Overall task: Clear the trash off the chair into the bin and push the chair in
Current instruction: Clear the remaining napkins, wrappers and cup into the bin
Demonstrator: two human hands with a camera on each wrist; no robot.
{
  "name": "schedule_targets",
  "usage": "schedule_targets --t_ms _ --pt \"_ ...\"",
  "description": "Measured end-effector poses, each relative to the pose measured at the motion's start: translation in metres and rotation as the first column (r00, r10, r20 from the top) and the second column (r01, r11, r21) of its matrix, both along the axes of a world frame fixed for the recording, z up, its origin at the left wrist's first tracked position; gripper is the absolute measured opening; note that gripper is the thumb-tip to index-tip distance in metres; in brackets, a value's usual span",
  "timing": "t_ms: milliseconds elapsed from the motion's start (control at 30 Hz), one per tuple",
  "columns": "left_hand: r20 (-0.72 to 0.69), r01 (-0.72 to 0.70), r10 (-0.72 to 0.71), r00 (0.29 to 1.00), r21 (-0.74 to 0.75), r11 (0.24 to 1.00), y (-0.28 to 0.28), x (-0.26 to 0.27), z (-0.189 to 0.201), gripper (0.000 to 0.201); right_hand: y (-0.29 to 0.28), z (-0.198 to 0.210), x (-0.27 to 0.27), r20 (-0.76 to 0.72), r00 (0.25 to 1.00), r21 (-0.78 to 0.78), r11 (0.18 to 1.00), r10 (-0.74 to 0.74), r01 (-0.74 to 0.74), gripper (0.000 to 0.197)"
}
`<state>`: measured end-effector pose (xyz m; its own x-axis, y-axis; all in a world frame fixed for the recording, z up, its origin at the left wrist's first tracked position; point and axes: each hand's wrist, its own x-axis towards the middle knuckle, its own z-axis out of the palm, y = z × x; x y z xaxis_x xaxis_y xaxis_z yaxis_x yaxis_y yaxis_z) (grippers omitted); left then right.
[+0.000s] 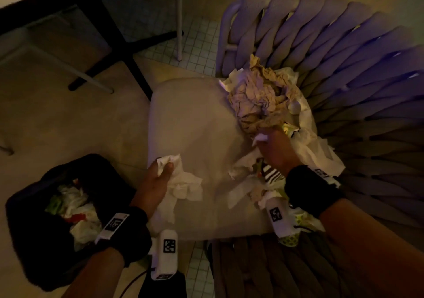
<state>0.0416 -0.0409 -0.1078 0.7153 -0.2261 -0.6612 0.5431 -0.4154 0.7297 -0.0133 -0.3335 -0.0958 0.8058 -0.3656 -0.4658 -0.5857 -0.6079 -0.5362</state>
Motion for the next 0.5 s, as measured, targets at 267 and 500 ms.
schedule_targets --t_ms 267,500 --pt "-0.110 0.096 -0.107 0.988 -0.108 0.990 -0.002 -0.004 0.005 0.051 -0.044 0.054 -0.021 0.149 0.965 -0.019 0.975 -0.216 0.221 0.023" --pt "-0.125 0.028 -0.038 0.991 -0.082 0.996 -0.004 -0.008 0.006 0.019 -0.050 0.065 -0.049 -0.044 0.981 -0.011 0.982 -0.189 0.188 0.025"
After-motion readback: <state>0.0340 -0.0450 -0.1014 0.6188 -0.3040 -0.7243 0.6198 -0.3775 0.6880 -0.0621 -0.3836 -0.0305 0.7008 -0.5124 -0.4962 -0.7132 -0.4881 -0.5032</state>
